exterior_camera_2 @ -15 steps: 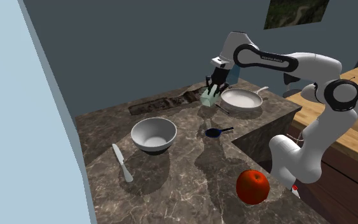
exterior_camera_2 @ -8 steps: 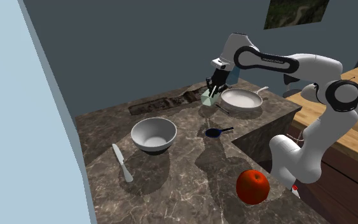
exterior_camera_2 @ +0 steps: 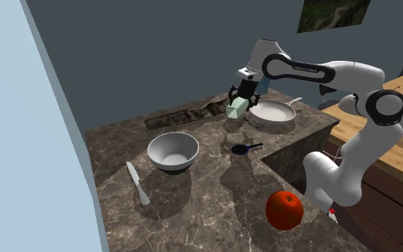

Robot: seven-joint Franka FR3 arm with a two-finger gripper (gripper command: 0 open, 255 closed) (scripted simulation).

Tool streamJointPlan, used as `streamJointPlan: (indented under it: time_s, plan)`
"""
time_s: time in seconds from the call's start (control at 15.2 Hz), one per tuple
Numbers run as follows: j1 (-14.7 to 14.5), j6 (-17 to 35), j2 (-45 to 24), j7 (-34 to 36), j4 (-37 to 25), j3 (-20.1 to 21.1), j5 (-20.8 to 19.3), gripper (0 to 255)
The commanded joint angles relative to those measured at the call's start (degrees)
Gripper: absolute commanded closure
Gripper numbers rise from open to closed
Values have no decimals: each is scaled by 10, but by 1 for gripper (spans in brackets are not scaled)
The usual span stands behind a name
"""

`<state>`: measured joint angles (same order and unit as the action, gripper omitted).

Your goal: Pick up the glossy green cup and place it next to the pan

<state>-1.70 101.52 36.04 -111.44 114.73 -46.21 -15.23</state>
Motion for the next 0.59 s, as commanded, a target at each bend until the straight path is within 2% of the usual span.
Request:
streamJointPlan:
  time_s: [0.0, 0.2, 0.53]
  plan:
    - [0, -17, -1, -2, -18, 3, 2, 0]
    - [-3, -70, -7, -7, -75, 11, 9, 0]
    - [-3, -70, -7, -7, -75, 11, 9, 0]
